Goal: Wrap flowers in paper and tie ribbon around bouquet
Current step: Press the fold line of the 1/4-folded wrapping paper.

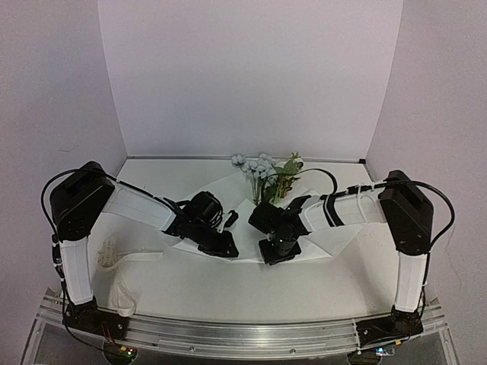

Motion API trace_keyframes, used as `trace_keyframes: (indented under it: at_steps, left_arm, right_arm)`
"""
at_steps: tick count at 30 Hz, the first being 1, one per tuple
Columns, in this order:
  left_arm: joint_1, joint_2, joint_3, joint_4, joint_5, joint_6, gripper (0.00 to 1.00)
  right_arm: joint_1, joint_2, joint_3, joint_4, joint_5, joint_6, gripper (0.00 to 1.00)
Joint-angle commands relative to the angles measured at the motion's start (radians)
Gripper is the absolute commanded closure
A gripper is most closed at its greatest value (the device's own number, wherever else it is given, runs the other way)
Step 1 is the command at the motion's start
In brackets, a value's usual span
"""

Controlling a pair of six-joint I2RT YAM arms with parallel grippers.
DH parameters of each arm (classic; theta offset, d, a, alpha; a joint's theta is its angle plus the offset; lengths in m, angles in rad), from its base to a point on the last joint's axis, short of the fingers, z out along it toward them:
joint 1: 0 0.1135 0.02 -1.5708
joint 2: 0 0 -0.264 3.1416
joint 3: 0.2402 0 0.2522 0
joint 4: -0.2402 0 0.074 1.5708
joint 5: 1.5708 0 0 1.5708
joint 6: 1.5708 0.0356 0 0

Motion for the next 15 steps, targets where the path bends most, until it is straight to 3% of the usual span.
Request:
trace_keyframes:
  at_steps: [1, 15]
  left_arm:
    - [0.017, -0.014, -0.033, -0.009, -0.021, 0.003, 0.85]
    - [0.063, -0.096, -0.152, -0.027, -0.078, -0.04, 0.86]
  right_arm:
    - [-0.011, -0.044, -0.061, -0.02, 0.056, 0.055, 0.77]
    - [-0.055, -0.123, -0.17, -0.019, 0.046, 0.112, 0.77]
